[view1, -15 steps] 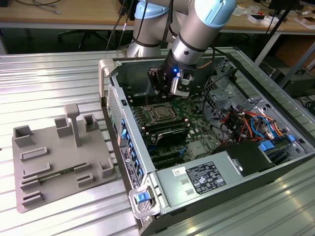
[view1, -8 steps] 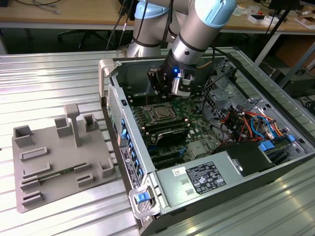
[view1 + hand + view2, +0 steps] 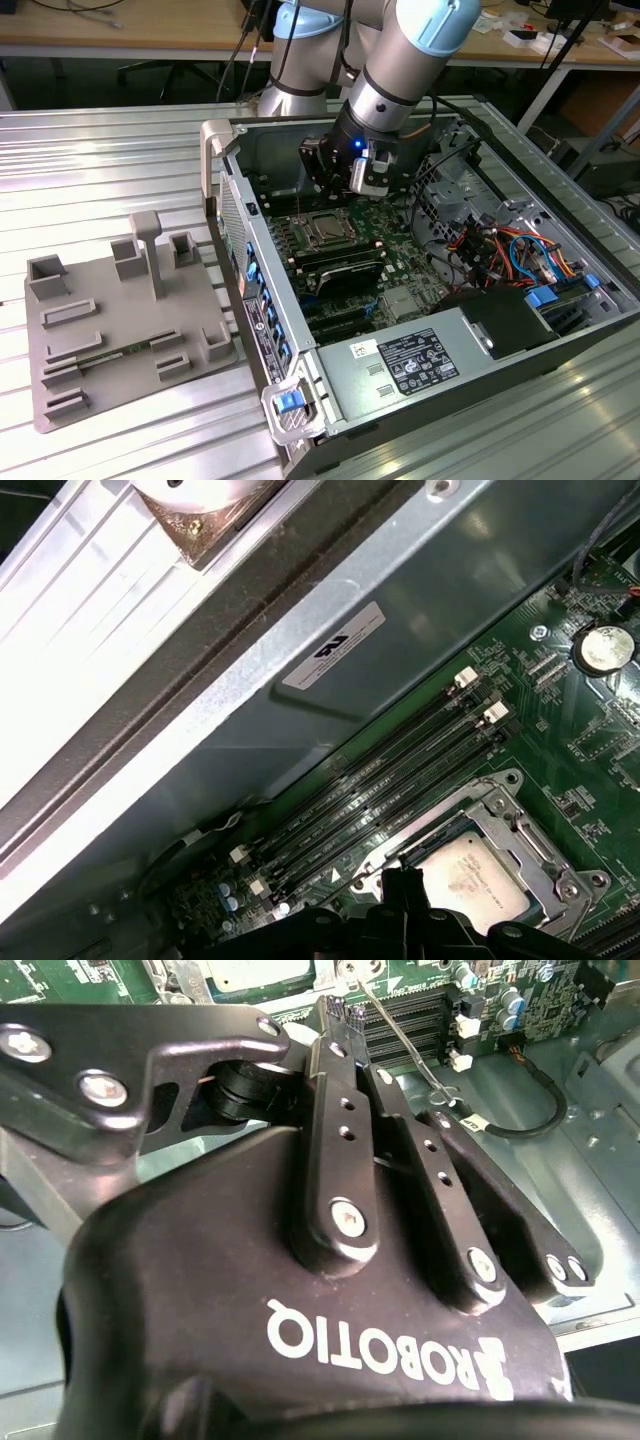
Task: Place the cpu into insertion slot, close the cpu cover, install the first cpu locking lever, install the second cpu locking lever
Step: 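Install the first cpu locking lever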
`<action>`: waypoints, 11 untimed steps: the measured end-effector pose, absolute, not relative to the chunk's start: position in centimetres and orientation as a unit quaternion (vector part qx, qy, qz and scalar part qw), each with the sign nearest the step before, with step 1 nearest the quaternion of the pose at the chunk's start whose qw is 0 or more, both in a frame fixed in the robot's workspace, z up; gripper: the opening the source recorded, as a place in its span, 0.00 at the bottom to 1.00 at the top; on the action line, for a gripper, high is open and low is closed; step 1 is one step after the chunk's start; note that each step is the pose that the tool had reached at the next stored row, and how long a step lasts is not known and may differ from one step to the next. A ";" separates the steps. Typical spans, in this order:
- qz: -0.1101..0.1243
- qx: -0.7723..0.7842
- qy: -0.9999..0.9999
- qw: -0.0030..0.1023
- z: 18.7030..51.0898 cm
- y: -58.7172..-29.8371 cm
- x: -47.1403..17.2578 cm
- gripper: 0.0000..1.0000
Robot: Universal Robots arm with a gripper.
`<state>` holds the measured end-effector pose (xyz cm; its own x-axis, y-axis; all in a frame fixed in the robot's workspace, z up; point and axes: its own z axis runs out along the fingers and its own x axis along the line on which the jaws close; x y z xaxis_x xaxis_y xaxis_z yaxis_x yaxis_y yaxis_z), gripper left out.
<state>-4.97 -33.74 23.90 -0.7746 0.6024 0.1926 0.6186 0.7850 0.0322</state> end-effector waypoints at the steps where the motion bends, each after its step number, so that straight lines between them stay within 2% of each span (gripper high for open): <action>1: -0.047 -0.323 -0.941 0.086 23.9 -33.7 -5.0 0.11; 11: -0.047 -0.310 -0.945 0.087 23.9 -33.7 -5.0 0.11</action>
